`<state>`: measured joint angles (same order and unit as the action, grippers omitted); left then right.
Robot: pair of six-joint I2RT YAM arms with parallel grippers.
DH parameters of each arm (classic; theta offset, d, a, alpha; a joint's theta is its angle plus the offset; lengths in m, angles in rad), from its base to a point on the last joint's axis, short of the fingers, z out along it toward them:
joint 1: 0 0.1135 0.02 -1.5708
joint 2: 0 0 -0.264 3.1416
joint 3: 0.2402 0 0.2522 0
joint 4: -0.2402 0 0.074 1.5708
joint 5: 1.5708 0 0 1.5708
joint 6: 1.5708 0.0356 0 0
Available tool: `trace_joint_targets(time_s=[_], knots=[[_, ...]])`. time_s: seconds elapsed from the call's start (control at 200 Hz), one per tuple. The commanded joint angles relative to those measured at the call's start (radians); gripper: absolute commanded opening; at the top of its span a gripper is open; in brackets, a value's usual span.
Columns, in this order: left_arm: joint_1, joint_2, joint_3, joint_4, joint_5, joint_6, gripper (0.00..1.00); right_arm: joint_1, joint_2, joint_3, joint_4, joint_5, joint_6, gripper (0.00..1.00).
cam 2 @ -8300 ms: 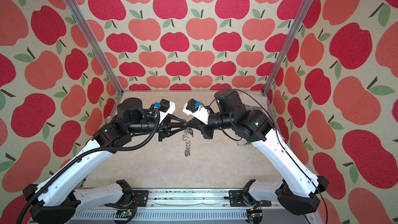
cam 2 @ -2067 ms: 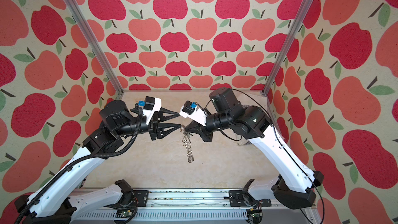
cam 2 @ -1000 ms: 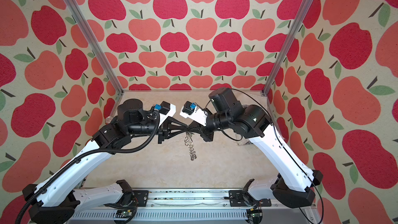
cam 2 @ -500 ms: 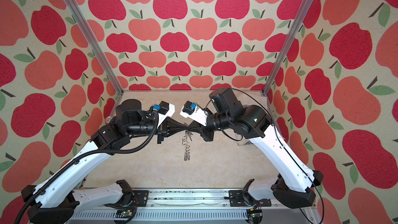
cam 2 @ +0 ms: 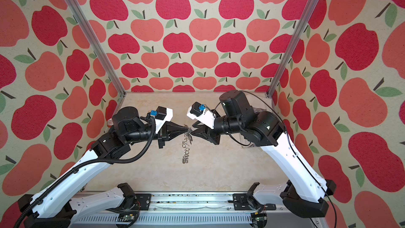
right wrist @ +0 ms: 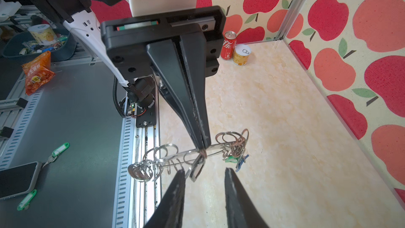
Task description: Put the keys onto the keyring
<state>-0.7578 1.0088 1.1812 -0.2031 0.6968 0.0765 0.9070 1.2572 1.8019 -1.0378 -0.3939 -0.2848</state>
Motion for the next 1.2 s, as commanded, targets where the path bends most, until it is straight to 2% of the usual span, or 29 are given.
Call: trace_joint_targets(time_s=[0.0,0.19,0.435,0.67,0.945,1.196], knots=[[0.008,-0.034,-0.029,0.192,-0.019,-0.044,0.00,-0.007,-0.036,-0.042,0.081,-0.025,0.052,0.34],[0.018,-0.039,-0.067,0.328,-0.013,-0.098,0.00,-0.007,-0.072,-0.122,0.187,-0.060,0.086,0.34],[0.018,-0.027,-0.082,0.415,0.002,-0.131,0.00,-0.006,-0.089,-0.158,0.246,-0.063,0.087,0.33],[0.020,-0.024,-0.087,0.433,0.001,-0.139,0.00,-0.003,-0.113,-0.186,0.307,-0.040,0.085,0.33],[0.019,-0.028,-0.086,0.447,0.009,-0.151,0.00,0.015,-0.127,-0.205,0.350,0.005,0.072,0.27],[0.020,-0.030,-0.086,0.458,0.018,-0.159,0.00,0.022,-0.117,-0.220,0.370,-0.006,0.068,0.25]])
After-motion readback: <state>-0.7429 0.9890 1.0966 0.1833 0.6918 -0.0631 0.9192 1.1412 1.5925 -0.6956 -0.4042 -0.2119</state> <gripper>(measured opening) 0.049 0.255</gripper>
